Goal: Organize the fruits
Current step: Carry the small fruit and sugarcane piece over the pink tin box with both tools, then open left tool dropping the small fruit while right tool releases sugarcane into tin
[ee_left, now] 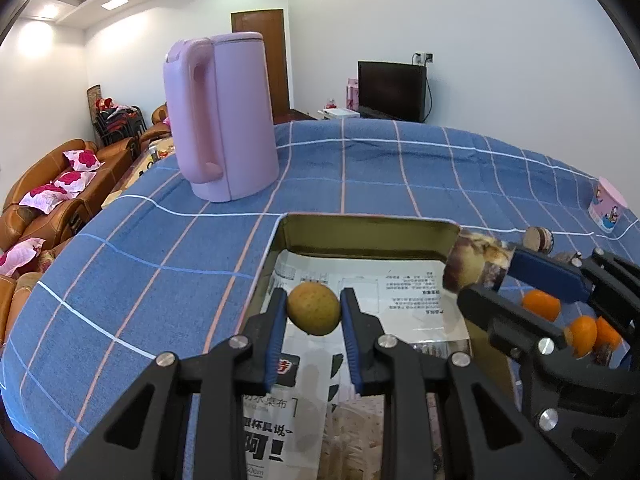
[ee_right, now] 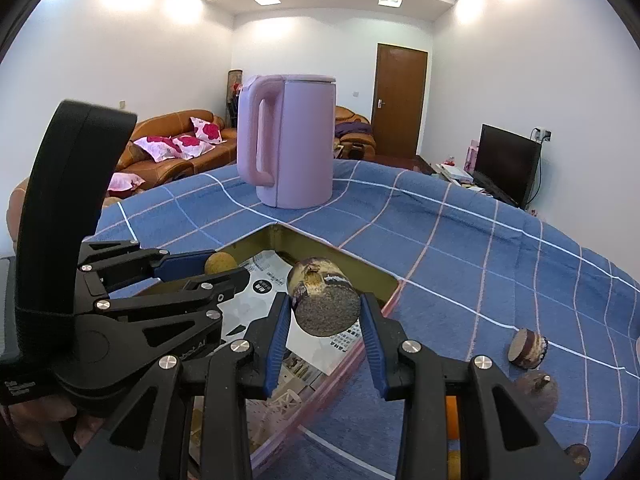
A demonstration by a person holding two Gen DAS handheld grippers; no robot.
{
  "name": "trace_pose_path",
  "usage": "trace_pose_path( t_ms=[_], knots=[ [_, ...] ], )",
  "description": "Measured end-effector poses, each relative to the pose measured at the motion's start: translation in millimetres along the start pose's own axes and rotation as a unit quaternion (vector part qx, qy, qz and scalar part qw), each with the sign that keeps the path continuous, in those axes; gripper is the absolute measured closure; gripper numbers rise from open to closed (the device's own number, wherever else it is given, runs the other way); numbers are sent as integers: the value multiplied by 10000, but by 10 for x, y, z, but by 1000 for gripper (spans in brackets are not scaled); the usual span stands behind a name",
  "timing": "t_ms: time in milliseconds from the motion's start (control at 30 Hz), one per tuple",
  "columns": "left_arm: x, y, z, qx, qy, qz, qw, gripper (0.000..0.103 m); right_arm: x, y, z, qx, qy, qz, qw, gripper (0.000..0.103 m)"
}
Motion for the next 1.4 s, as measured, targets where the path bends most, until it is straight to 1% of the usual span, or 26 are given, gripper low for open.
trace_pose_path(
  t_ms=[433,733,867,933,967,1000,1033,1100,1200,1233,1300,1400],
  knots=[
    [-52,15,-119,89,200,-59,9997,75,-67,21,-162,70,243,34,9997,66],
    [-69,-2,-117,130,223,-143,9996,75,-104,30,-218,149,351,37,9993,66],
    [-66,0,-100,154,198,-136,9996,74,-107,38,-197,176,323,36,9993,66],
    [-63,-3,-73,181,156,-147,9996,71,-110,33,-183,188,298,19,9994,66],
    [-60,-3,-67,186,146,-152,9996,68,-113,29,-172,183,283,4,9994,66],
    [-61,-3,-53,195,134,-150,9996,60,-115,24,-167,164,276,-9,9995,65],
    [-61,9,-42,210,133,-128,9996,50,-119,14,-161,140,270,-24,9995,65],
    [-60,12,-22,157,102,-115,9998,46,-131,-16,-142,105,271,-72,9996,65],
    [-67,-3,30,135,48,-114,9998,37,-147,-67,-81,60,222,-137,9996,58],
    [-68,-13,53,128,26,-114,9998,34,-153,-76,-57,68,204,-153,9997,58],
    [-63,-38,97,133,-21,-140,9998,32,-165,-95,-3,66,161,-171,9997,57],
    [-57,-100,172,44,-75,-157,9998,30,-183,-134,92,33,90,-214,9997,56]
  ],
)
Point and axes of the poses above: each gripper's, at about its wrist camera, not at the fingertips, and z roughly against the way its jaws point, y to its left, x to its top, the point moved 10 cm from there along -z, roughly the way its jaws point, and after that the axes turned 13 degrees about y, right-handed, at the moved point
